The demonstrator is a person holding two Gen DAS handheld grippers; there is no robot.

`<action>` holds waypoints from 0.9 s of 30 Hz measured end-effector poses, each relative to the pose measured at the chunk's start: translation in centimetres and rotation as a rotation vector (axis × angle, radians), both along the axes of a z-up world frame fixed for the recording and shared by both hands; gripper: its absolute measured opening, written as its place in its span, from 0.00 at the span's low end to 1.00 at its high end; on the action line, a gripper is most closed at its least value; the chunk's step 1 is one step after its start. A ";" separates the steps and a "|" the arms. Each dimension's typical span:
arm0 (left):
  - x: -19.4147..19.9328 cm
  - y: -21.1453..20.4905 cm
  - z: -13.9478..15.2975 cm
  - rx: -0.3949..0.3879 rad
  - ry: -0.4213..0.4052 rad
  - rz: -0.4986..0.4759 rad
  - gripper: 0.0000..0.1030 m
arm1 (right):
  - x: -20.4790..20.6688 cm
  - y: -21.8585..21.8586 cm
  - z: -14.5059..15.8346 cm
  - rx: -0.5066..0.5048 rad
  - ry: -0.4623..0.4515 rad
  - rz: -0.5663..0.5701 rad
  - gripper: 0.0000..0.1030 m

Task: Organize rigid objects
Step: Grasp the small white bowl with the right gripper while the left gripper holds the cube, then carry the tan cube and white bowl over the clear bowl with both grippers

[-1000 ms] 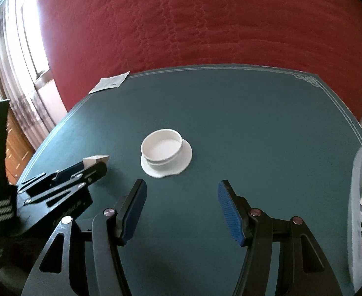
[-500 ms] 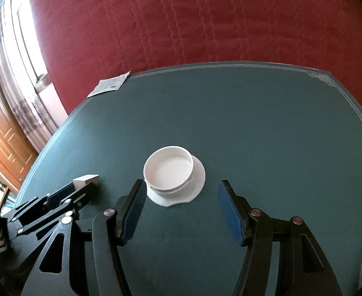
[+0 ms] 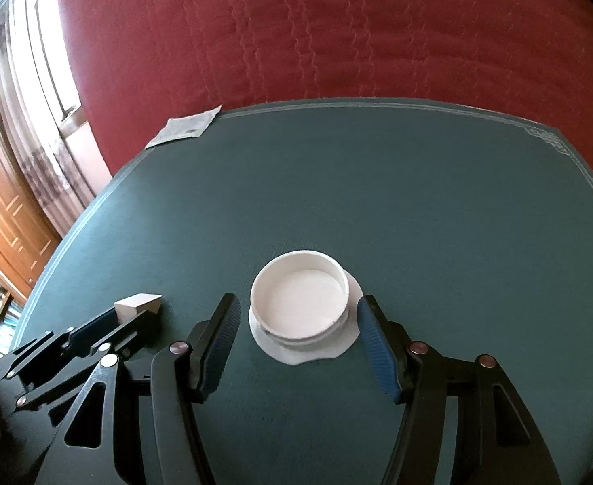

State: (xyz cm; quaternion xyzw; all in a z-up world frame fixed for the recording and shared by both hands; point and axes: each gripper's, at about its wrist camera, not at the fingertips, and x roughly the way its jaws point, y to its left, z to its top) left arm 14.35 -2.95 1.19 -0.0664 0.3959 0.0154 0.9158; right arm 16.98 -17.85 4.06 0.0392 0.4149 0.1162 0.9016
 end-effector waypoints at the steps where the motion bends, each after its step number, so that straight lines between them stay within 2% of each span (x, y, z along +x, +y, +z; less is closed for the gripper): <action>1: 0.0 0.0 0.0 0.000 0.000 0.000 0.30 | 0.0 0.0 0.0 -0.004 0.000 -0.003 0.60; 4: 0.0 0.0 0.0 0.001 0.000 0.000 0.30 | -0.3 0.2 0.0 -0.021 -0.003 -0.005 0.59; 6: 0.0 0.0 0.0 0.001 -0.001 -0.001 0.30 | -0.5 0.3 0.0 -0.035 -0.007 -0.008 0.51; 8: 0.0 0.0 0.0 0.002 -0.001 0.000 0.30 | -0.6 0.5 0.0 -0.039 -0.010 -0.007 0.50; 18: -0.1 -0.2 0.0 0.005 -0.007 -0.007 0.30 | -1.5 -0.6 -0.1 -0.025 -0.009 -0.040 0.50; 27: -0.8 -1.1 0.3 0.014 -0.023 -0.047 0.30 | -4.7 -2.5 -0.1 -0.006 -0.008 -0.080 0.50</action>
